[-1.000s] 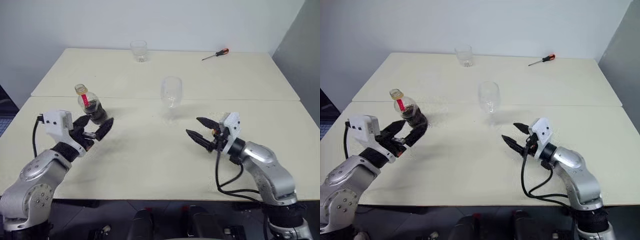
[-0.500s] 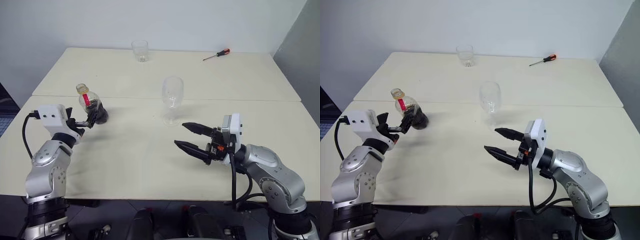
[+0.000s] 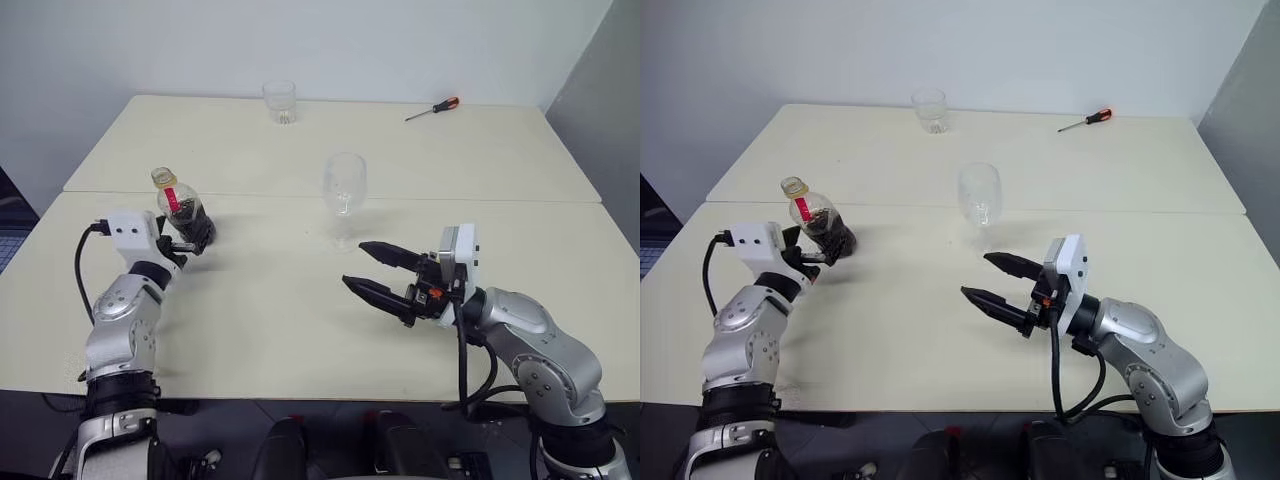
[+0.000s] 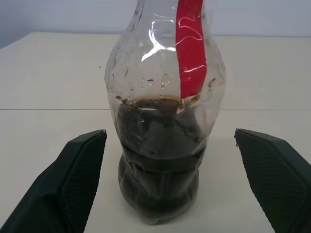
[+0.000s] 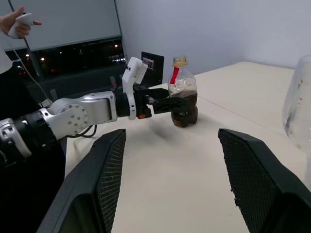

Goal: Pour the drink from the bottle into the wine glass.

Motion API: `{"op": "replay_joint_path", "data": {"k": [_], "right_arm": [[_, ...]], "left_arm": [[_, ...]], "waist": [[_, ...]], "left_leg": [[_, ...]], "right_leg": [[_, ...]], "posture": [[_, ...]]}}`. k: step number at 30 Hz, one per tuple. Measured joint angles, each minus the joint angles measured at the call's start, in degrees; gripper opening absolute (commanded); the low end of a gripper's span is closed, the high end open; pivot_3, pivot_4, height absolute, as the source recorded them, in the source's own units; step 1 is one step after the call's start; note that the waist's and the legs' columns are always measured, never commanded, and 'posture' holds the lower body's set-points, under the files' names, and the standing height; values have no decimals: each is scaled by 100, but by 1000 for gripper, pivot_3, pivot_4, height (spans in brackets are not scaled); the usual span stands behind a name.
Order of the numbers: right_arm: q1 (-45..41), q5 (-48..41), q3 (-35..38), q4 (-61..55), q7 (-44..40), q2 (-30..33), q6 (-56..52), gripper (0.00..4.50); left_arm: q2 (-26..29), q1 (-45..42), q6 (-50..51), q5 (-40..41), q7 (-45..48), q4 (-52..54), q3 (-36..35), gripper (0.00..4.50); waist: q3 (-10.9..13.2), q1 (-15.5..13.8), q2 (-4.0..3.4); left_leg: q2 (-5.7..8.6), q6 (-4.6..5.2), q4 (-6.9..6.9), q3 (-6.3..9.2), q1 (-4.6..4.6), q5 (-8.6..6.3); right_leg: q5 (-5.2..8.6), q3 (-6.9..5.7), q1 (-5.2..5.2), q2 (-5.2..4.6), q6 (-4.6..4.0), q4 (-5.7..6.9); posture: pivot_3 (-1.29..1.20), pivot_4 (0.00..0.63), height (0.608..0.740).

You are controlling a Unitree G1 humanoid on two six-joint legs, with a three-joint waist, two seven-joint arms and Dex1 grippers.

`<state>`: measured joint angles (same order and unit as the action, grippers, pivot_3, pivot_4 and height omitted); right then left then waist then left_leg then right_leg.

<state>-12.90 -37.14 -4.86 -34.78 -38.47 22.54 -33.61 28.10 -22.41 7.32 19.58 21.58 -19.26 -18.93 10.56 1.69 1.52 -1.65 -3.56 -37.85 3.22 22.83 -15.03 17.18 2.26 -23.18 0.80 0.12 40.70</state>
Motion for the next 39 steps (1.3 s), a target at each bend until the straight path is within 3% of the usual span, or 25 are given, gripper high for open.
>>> {"op": "replay_joint_path", "data": {"k": [15,18,24,27,34,39], "right_arm": [[-192,-134,-2,0,260,-51,-202,3228],[-201,-144,-2,0,308,-50,-210,3272],[-204,-220,-2,0,372,-45,-216,3272],[-213,-227,-2,0,377,-45,-216,3272],[-249,-227,-1,16,358,7,-216,3272],[-803,-289,145,471,242,181,-328,3272]], "left_arm": [[86,-1167,-1186,-449,552,-2167,135,4500],[89,-1241,-1305,-481,625,-2420,160,3945],[145,-1322,-1394,-477,745,-2652,154,2096],[158,-1326,-1406,-476,790,-2683,154,1521],[288,-1362,-1390,-555,968,-2691,259,1090],[577,-2115,-1391,-989,1262,-2858,725,1076]], "waist": [[-1,2,1],[-1,5,1],[-1,6,1],[-1,5,1],[1,7,3],[11,-15,23]], "left_leg": [[2,0,-2,2,2,0],[2,0,-2,2,2,0],[2,0,-2,3,3,0],[2,0,-3,4,3,0],[2,0,-4,6,5,0],[9,1,-11,15,10,1]], "right_leg": [[0,-6,0,1,0,2],[0,-5,0,0,0,2],[0,-7,0,0,0,3],[0,-7,0,0,0,4],[0,-9,-1,0,0,4],[-1,-20,-1,13,1,9]], "posture": [[0,150,740],[0,150,740],[0,150,740],[0,150,740],[0,150,740],[0,150,740]]}}
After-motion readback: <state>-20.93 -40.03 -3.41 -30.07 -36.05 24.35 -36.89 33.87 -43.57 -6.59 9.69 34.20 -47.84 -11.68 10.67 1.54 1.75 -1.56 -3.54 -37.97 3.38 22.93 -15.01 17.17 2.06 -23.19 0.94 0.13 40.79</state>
